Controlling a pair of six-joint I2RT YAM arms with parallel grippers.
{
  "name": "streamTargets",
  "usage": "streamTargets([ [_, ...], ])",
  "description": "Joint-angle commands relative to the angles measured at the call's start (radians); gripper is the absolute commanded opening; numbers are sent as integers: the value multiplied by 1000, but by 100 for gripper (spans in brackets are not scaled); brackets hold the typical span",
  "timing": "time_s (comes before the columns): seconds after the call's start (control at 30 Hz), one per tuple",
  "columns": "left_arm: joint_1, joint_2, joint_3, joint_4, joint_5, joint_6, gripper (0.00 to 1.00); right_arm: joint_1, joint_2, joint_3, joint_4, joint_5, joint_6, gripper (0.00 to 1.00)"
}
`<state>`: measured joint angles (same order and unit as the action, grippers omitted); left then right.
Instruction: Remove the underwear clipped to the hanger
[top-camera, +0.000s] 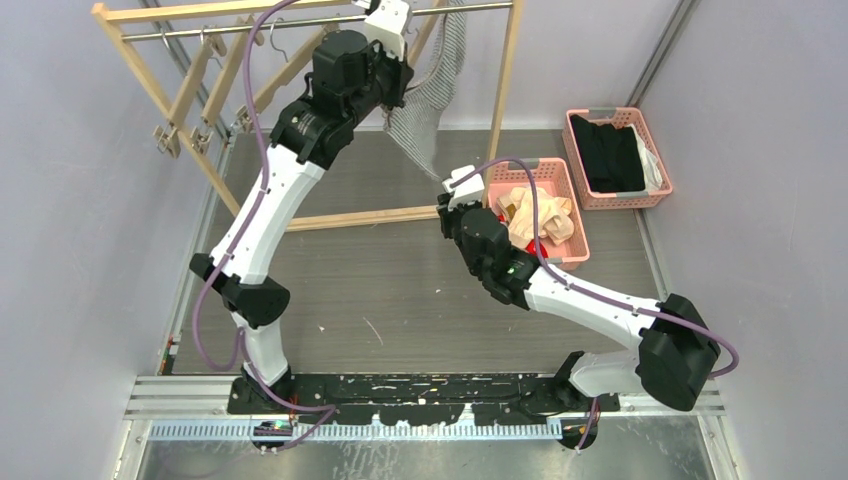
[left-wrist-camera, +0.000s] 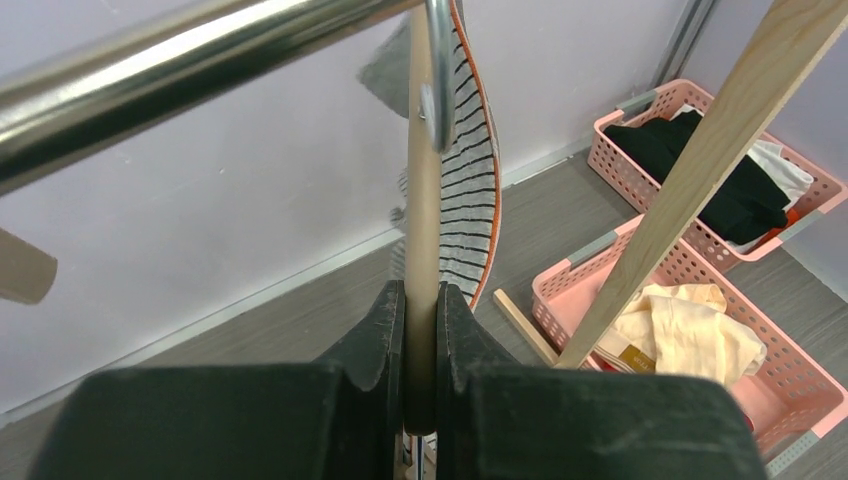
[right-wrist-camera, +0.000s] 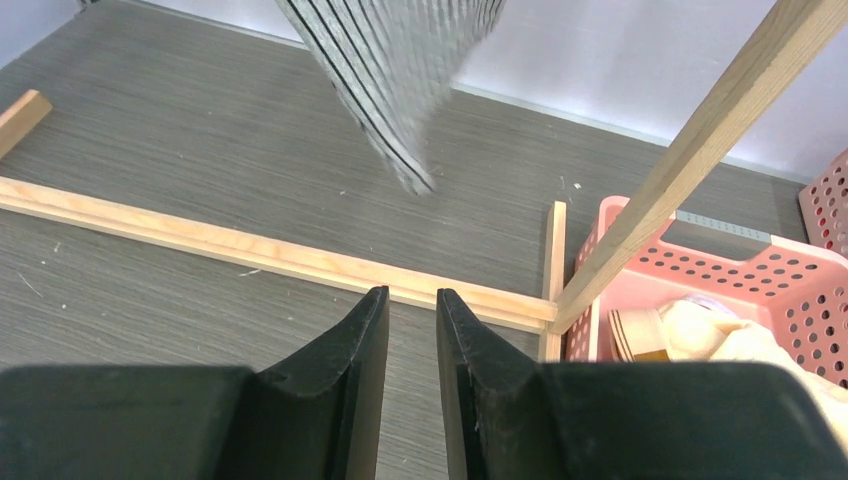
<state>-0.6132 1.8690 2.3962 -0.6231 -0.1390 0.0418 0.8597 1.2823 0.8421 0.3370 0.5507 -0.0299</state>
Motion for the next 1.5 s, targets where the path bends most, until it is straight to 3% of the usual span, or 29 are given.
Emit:
streamTargets([
  [0.0,6,-79,-25,142,20,-4,0,7,-43,-5,53,31,-8,30],
  [0.43,7,-230,-231,407,12,18,0,7,-40,-37,53,28,5,30],
  [0.67,7,-267,-269,354,18,10,0,7,-41,-43,57,32,11,30],
  [0.93,6,-383,-472,334,38,-6,0,6,-42,-43,59,32,19,30],
  [1.13,7,-442,-552,163,62,-22,0,7,-53,-43,60,53,14,32],
  [1.27,7,-572,-735,47,95,-27,0,3,-85,-61,64,84,3,40],
  [1.47,6,-876,-1138,-26,127,-48,0,-67,-138,-88,25,12,5,81],
])
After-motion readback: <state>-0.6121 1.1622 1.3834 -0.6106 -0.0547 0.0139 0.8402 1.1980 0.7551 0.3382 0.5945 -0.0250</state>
